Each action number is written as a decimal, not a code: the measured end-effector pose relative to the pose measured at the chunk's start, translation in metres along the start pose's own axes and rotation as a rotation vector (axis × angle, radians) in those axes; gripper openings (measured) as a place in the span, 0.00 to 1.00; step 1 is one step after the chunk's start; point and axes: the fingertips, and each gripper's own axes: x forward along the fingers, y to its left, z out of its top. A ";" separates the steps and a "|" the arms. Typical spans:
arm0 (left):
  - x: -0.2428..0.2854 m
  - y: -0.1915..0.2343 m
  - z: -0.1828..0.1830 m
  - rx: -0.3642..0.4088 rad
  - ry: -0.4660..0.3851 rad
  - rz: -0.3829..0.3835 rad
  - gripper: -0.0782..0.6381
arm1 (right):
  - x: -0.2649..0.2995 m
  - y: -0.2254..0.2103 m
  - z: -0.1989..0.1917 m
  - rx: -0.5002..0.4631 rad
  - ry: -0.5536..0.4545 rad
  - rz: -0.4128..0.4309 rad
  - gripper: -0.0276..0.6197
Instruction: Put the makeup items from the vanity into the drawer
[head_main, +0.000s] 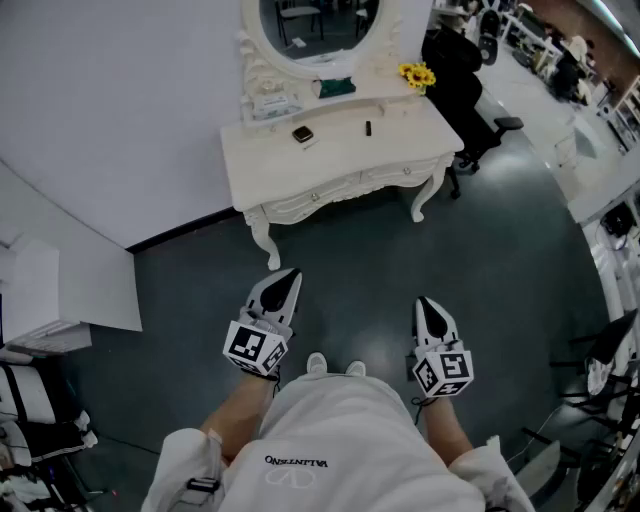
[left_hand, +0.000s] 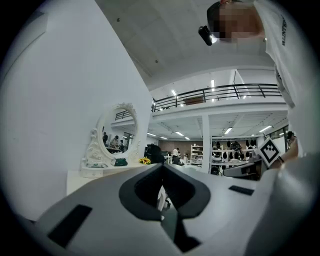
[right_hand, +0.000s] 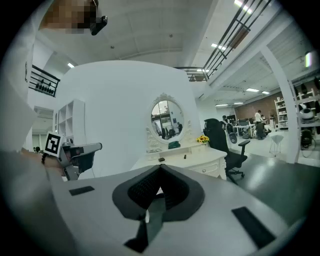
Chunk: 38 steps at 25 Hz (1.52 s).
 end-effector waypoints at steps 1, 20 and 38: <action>0.000 0.002 0.000 0.002 -0.002 0.000 0.11 | 0.002 0.002 -0.001 0.000 0.000 0.000 0.06; -0.003 0.028 -0.017 -0.029 0.016 -0.082 0.11 | 0.028 0.025 -0.012 0.034 0.002 -0.041 0.06; 0.152 0.061 -0.025 0.000 0.061 -0.049 0.11 | 0.156 -0.074 0.020 0.030 0.023 0.045 0.06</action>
